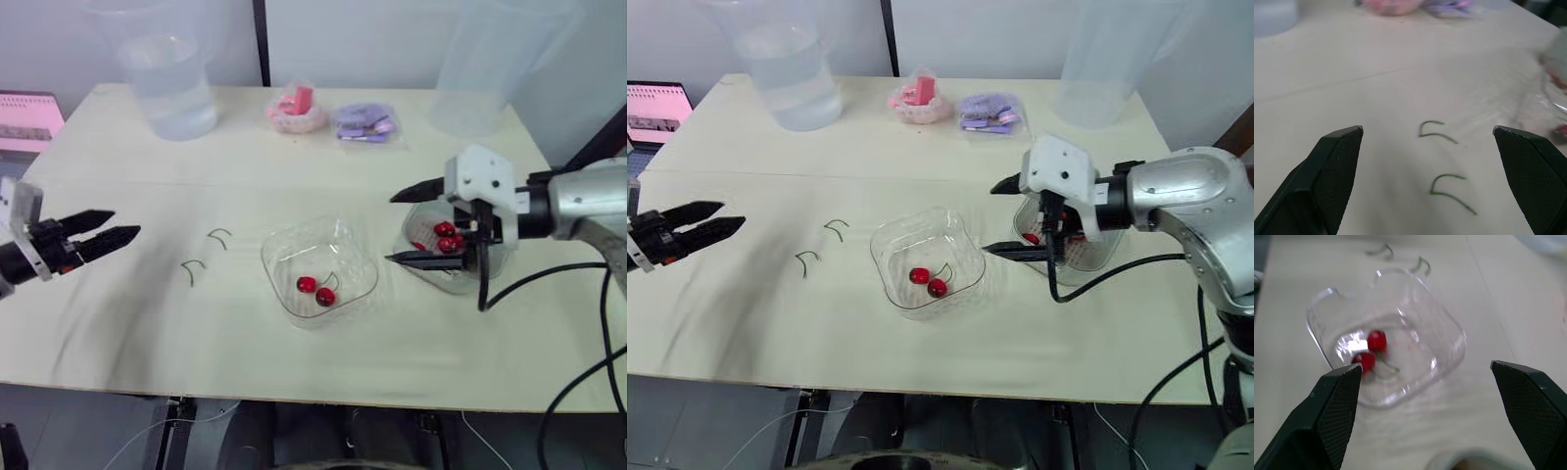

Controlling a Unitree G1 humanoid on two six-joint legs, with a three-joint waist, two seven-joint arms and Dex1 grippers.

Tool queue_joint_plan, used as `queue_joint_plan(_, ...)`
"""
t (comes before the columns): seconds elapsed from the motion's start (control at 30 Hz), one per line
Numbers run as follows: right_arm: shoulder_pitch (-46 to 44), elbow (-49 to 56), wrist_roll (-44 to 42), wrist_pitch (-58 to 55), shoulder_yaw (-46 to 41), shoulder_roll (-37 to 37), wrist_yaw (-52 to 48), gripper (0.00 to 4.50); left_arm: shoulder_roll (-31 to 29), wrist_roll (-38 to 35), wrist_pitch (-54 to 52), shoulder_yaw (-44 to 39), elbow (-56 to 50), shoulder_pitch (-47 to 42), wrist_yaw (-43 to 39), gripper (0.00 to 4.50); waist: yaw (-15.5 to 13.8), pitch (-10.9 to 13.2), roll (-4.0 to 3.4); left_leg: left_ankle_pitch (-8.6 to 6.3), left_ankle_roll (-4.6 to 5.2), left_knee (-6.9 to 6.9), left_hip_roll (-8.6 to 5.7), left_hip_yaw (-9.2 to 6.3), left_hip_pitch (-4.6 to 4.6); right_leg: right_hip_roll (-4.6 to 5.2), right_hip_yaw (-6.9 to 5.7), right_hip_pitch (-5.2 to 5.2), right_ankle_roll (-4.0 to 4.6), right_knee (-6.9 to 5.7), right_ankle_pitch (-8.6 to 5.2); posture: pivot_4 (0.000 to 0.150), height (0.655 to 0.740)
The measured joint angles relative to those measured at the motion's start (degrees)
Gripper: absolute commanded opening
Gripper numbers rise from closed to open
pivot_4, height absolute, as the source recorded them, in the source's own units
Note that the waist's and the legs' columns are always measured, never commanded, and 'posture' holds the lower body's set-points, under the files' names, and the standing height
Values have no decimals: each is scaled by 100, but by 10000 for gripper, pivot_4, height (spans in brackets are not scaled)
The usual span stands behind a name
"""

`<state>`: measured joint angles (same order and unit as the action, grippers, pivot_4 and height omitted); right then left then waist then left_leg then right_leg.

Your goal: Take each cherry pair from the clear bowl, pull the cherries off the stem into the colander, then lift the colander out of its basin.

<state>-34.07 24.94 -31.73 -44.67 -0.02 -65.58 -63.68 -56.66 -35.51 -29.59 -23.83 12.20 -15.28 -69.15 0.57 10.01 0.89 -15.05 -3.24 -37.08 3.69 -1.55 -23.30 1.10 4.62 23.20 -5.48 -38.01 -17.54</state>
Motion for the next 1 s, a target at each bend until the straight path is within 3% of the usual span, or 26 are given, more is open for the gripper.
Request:
queue_joint_plan(0.27,1450,-933,468,544,-1210,-1113,-696,45000,-905,-135,166,6,-1840,405,-1125,44828,64,4,-11,-3,5,8,5,6,9,-12,8,9,-1,-5,1,1500,7367)
queue_joint_plan(0.43,2035,-1449,811,955,-1950,-1434,-1084,45000,-1239,-94,431,29,-1833,251,-1594,44828,59,4,-17,-3,5,4,7,17,26,-13,16,-6,19,-5,-9,1500,7367)
queue_joint_plan(0.6,2081,-1524,891,1198,-2015,-1421,-1146,45000,-1199,-12,629,293,-1631,-221,-1633,44828,65,6,-20,-3,5,2,7,28,27,-13,28,-3,14,-5,-7,1500,7367)
queue_joint_plan(0.77,654,-1182,639,885,-959,-1049,-1067,45000,-982,-7,630,562,-1585,-354,-1555,44828,176,8,-23,-3,5,2,14,31,33,-21,36,-2,1,-9,1,1500,7367)
queue_joint_plan(0.9,-1064,-906,504,252,327,-145,-1166,45000,-831,-16,614,744,-1746,-538,-1439,44828,234,9,-22,-3,6,5,14,34,36,-25,47,0,-1,-11,2,1500,7367)
queue_joint_plan(1.0,-1867,-834,510,-213,1126,532,-1215,45000,-763,-16,600,782,-1805,-543,-1367,44828,208,9,-22,-6,11,6,14,34,29,-25,46,9,-1,-14,2,1500,7367)
